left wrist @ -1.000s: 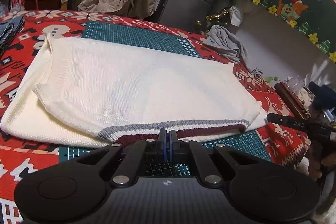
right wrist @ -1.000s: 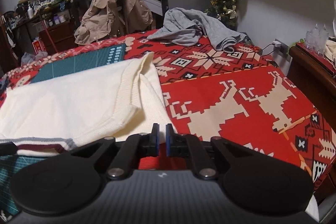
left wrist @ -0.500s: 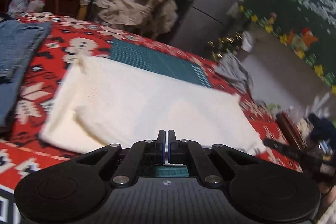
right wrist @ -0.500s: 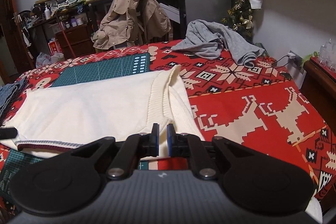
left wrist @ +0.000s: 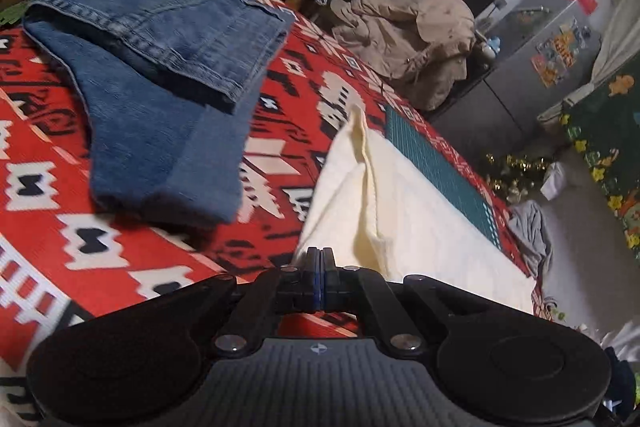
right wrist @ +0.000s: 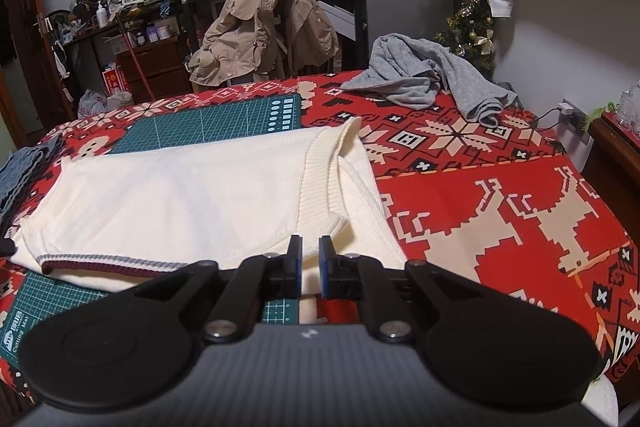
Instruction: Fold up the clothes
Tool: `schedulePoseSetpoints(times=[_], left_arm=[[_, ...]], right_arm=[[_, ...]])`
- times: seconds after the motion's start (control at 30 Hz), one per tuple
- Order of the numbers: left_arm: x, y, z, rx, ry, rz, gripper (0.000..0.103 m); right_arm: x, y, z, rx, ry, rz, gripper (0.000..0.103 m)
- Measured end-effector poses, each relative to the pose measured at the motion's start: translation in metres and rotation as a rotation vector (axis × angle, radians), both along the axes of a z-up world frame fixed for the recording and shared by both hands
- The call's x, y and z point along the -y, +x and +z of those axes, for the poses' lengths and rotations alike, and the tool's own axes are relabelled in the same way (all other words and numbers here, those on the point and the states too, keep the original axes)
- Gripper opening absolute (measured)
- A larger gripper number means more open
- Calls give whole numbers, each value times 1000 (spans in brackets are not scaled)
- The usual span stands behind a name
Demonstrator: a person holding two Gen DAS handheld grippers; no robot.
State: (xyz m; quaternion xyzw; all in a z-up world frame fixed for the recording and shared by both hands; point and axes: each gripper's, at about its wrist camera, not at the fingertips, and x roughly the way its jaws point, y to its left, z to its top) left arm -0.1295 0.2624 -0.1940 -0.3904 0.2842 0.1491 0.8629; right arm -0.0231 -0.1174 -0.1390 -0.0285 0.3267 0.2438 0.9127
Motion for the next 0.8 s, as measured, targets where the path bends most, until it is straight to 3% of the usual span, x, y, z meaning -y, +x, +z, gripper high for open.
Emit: schedulePoseSetpoints(times=[0.2, 0.3, 0.53, 0.8], left_arm=[[4, -7, 11, -29, 68, 46, 7], [-3, -15, 8, 7, -36, 44, 7], [-4, -24, -5, 19, -198, 50, 12], [-5, -13, -15, 44, -293, 77, 17]], right_arm=[[-1, -1, -3, -18, 0, 7, 9], [-2, -2, -5, -24, 1, 13, 9], [-4, -4, -8, -33, 3, 25, 10], [-2, -4, -7, -35, 13, 21, 10]])
